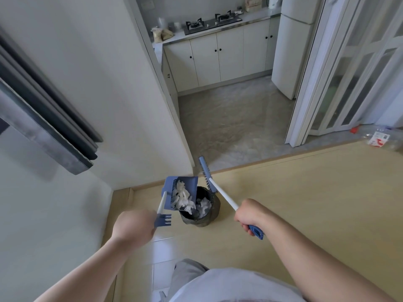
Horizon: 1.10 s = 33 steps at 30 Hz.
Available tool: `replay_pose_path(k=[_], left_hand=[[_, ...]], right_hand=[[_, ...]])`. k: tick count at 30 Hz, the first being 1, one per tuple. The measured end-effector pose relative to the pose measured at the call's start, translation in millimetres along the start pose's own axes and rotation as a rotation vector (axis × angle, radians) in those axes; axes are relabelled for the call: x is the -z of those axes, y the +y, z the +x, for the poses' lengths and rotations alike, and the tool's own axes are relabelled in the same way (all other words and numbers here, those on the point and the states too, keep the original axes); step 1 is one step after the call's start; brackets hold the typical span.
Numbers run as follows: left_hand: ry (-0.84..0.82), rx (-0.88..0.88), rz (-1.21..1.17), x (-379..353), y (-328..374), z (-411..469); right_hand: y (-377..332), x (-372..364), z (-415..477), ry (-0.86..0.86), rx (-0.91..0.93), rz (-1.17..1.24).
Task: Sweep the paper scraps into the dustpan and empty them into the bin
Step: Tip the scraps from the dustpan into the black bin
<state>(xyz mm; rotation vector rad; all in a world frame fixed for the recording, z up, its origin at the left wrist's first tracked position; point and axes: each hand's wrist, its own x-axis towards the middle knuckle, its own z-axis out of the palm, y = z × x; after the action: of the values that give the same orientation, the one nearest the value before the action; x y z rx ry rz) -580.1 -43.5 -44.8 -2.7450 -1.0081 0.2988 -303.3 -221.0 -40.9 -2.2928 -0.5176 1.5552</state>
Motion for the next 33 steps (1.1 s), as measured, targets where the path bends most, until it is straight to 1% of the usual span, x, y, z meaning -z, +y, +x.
replay_pose_path(k=[5,11,21,24,27,33], left_hand=[[0.004,-0.047,0.021,0,-4,-3],[0.004,-0.052,0.017,-3,-3,-6],[0.009,-0.056,0.011,-9,-1,-6],[0.021,-0.048,0.012,-8,1,-4],[0.031,-0.048,0.018,-7,0,-5],[0.043,-0.026,0.011,-6,-3,-4]], right_hand=[[-2,0,3,0.010,0.005,-0.011],[-3,0,9,0.022,0.001,0.008],[-2,-5,13,0.006,0.064,0.360],[-3,-10,15,0.000,0.057,0.460],[-1,-16,18,-0.019,0.039,0.497],[3,-19,18,-0.052,0.003,0.493]])
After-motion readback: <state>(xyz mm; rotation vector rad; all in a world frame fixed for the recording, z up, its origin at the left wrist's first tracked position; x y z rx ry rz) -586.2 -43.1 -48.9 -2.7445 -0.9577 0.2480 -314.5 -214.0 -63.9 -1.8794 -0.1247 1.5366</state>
